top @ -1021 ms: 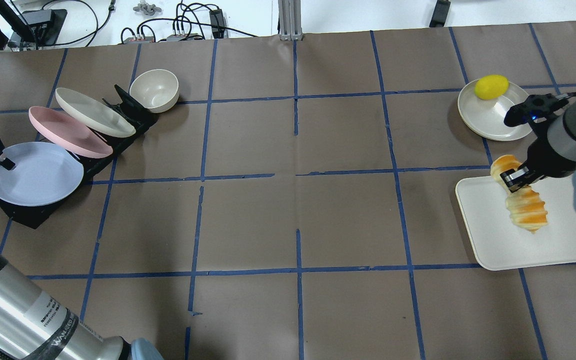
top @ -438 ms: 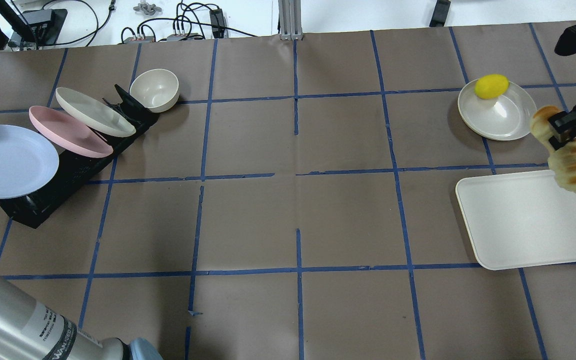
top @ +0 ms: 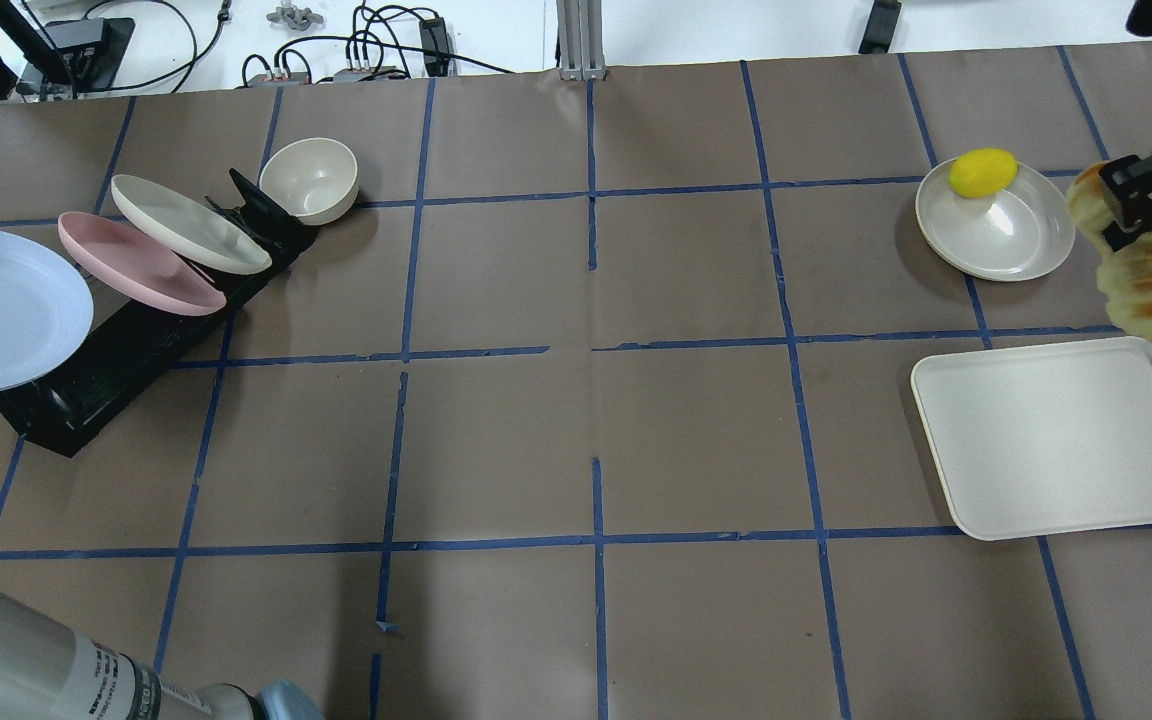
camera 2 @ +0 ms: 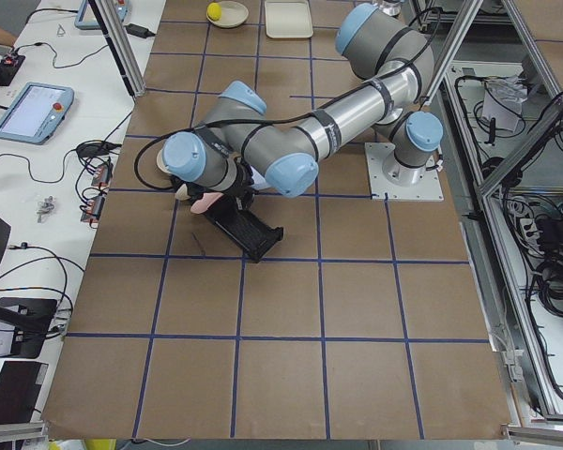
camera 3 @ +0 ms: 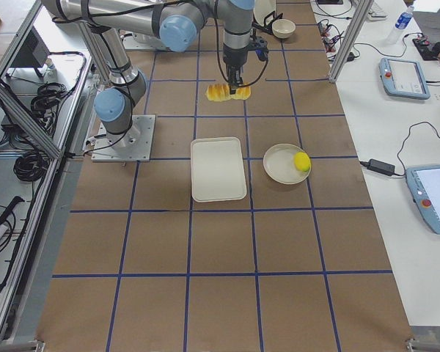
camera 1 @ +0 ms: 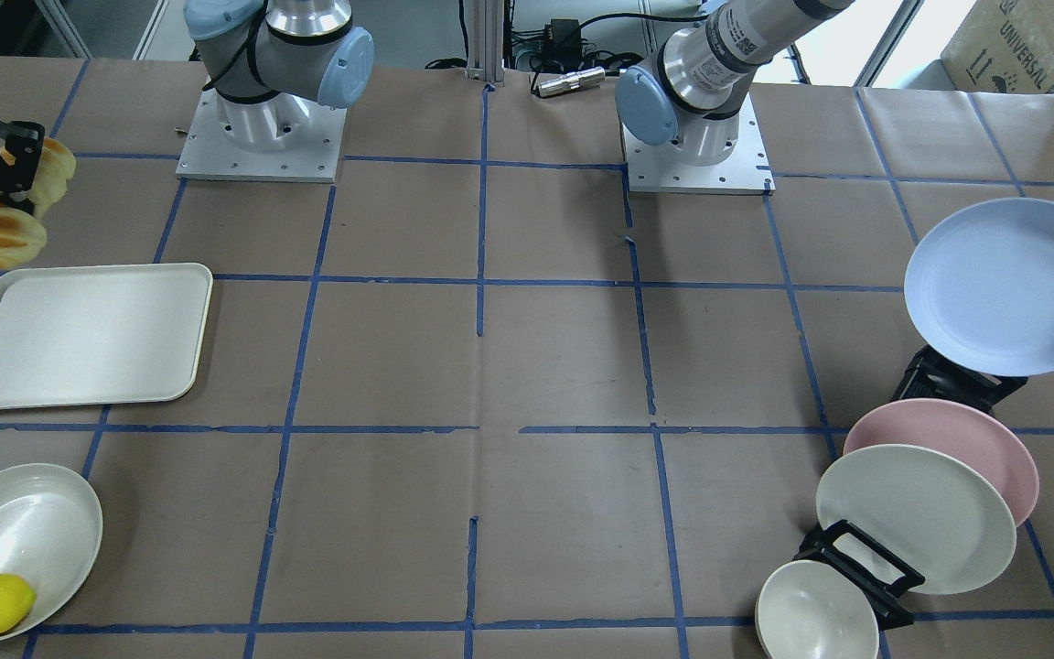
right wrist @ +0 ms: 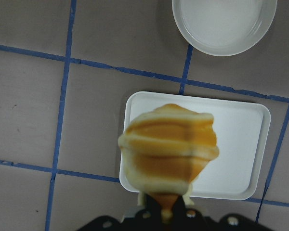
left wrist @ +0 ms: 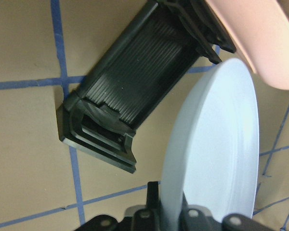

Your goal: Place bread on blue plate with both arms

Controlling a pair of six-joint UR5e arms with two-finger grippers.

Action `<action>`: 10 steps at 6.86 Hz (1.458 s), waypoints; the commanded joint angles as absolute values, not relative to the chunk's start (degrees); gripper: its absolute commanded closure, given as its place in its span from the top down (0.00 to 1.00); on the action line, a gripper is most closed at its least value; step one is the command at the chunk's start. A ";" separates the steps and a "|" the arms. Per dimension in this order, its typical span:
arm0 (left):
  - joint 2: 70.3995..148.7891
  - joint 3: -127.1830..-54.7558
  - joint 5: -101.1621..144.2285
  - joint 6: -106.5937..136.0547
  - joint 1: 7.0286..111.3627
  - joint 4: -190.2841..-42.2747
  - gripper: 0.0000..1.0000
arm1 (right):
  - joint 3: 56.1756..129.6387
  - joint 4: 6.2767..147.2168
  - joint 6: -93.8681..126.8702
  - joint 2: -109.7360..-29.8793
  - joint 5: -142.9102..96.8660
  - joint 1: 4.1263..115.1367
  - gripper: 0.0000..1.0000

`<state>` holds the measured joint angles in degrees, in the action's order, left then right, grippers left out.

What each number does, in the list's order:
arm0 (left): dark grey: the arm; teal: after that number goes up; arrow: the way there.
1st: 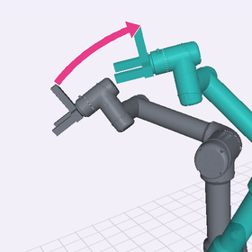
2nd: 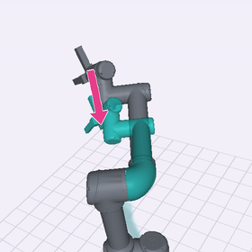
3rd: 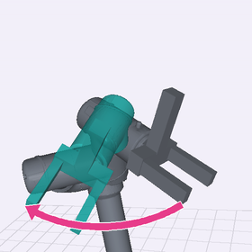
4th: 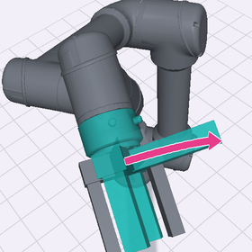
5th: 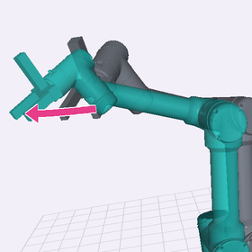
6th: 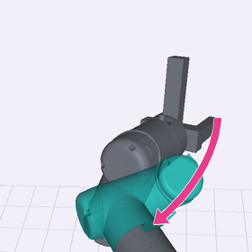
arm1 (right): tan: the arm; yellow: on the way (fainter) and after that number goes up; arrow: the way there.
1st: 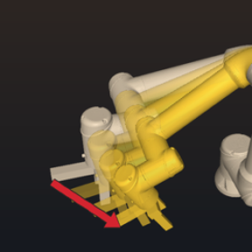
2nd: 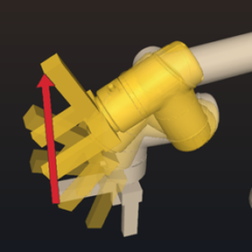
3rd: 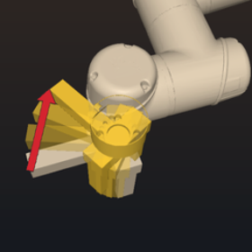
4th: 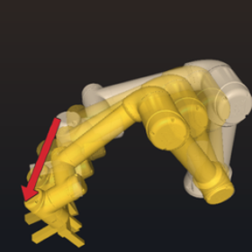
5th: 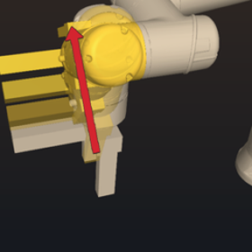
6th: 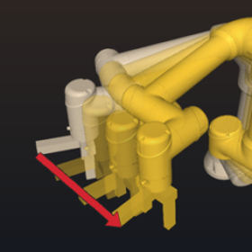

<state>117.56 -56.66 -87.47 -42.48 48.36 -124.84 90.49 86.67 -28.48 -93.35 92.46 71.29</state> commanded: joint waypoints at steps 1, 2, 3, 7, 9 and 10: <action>109.21 -61.75 -87.02 -36.77 53.49 -129.89 0.02 | 82.39 79.75 -15.63 -89.75 92.29 79.50 0.04; 104.72 -66.14 -86.58 -31.78 56.83 -129.03 0.02 | 80.79 78.06 -11.03 -88.78 92.20 82.76 0.04; 100.50 -72.10 -84.92 -26.77 61.56 -125.11 0.02 | 80.51 77.70 -6.46 -88.77 91.59 84.88 0.04; 98.87 -94.01 -71.76 -7.08 80.64 -101.15 0.02 | 80.60 77.78 -5.71 -88.24 91.49 87.98 0.04; 105.16 -98.86 -67.42 5.73 90.30 -81.49 0.02 | 80.77 77.87 -5.71 -88.15 91.49 87.98 0.04; 109.29 -98.88 -67.41 8.67 93.40 -74.77 0.02 | 80.86 77.87 -5.71 -88.15 91.49 87.98 0.04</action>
